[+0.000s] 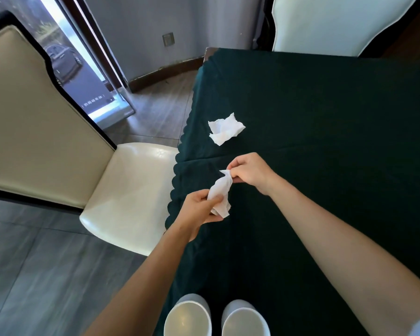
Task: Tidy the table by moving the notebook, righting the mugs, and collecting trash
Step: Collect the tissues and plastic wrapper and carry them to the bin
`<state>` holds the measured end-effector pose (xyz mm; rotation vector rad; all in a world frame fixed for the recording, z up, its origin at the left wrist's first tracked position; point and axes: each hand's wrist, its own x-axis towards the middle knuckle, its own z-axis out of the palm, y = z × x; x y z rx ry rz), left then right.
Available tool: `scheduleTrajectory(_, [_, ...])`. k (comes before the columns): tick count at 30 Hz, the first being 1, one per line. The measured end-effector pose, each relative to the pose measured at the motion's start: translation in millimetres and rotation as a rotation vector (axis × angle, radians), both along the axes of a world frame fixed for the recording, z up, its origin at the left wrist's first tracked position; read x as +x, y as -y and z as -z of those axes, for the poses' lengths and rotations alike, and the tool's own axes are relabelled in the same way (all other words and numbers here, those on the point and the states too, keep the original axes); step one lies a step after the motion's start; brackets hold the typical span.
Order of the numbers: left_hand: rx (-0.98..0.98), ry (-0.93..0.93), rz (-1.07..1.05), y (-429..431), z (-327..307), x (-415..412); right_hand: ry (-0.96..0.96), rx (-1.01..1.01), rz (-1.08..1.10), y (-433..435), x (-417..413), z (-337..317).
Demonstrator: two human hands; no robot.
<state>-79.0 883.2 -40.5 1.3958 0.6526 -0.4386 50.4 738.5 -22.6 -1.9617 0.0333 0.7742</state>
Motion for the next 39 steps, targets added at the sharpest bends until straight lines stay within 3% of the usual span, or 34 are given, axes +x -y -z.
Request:
scheduleTrajectory(4, [-0.222, -0.008, -0.178, 1.3, 5.1, 8.2, 0.319, -0.169, -0.157, 0.6, -3.1, 4.6])
scheduleTrajectory(8, [-0.220, -0.041, -0.323, 4.7, 11.3, 25.6, 0.538, -0.116, -0.301, -6.7, -22.0, 7.4])
scheduleTrajectory(12, [-0.400, -0.044, -0.383, 4.7, 8.9, 41.9, 0.644, -0.154, -0.538, -17.0, -30.0, 19.7])
scheduleTrajectory(15, [-0.431, -0.010, -0.376, -0.9, 10.9, 43.7, 0.547, -0.200, -0.573, -21.7, -19.5, 15.3])
scheduleTrajectory(18, [-0.363, 0.001, -0.421, -5.7, 20.3, 41.8, 0.456, -0.216, -0.469, -26.2, 0.3, 8.6])
scheduleTrajectory(21, [-0.266, -0.061, -0.378, -10.5, 31.8, 35.9, 0.633, -0.279, -0.257, -29.6, 32.5, 11.5])
scheduleTrajectory(25, [-0.194, -0.066, -0.234, -15.0, 41.7, 26.6, 0.627, -0.439, -0.283, -28.5, 77.9, 26.1])
scheduleTrajectory(29, [-0.221, -0.042, -0.236, -19.7, 48.1, 25.8, 0.559, -0.529, -0.341, -28.9, 97.2, 42.0])
scheduleTrajectory(39, [-0.205, -0.044, -0.214, -19.1, 47.6, 25.1, 0.623, -0.470, -0.094, -34.9, 97.3, 46.3])
